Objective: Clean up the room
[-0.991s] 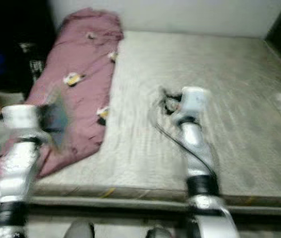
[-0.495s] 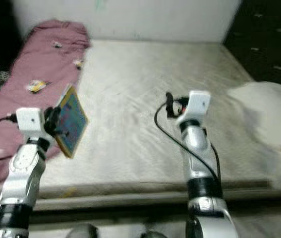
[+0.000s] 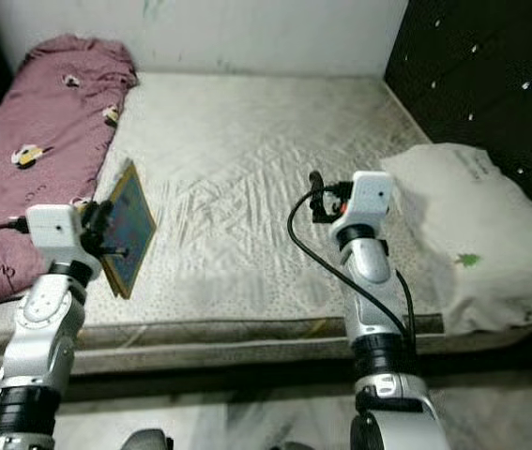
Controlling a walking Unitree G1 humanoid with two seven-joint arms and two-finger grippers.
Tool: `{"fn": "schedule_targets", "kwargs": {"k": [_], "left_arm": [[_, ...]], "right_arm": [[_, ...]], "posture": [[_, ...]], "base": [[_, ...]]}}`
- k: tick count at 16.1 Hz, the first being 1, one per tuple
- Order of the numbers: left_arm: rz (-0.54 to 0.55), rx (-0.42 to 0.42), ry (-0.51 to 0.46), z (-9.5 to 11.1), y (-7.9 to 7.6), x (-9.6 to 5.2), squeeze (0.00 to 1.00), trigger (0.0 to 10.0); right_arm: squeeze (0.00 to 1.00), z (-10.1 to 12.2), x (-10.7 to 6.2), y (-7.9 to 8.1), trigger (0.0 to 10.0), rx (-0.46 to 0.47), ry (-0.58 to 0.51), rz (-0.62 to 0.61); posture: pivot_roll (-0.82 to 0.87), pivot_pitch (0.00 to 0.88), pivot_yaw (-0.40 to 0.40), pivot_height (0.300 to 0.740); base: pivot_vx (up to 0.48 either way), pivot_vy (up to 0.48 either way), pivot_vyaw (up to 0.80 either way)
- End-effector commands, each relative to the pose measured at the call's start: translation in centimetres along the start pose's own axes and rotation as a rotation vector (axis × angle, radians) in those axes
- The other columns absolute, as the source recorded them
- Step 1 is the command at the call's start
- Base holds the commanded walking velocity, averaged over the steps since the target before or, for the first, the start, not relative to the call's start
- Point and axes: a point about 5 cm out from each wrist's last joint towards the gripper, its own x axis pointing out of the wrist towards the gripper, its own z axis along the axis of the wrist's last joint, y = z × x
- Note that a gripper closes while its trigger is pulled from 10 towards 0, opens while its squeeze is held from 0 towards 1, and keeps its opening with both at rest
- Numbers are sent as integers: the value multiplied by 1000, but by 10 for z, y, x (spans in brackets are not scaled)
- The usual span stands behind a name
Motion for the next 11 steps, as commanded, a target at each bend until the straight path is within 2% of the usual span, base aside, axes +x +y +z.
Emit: {"fn": "schedule_targets", "kwargs": {"k": [1,4,11], "left_arm": [[-1,15,-64,14,4,3,0,10000],[-20,6,-85,17,4,3,0,10000],[-37,0,-93,18,3,4,0,10000]], "right_arm": [[0,6,3,5,10000,3,-25,19],[0,6,3,5,10000,-18,-19,1],[0,4,3,4,10000,-18,-11,-21]], "posture": [[74,0,-40,740],[72,0,-36,740],[70,0,-36,740]], "base": [[0,0,0],[0,0,0],[323,0,0]]}}
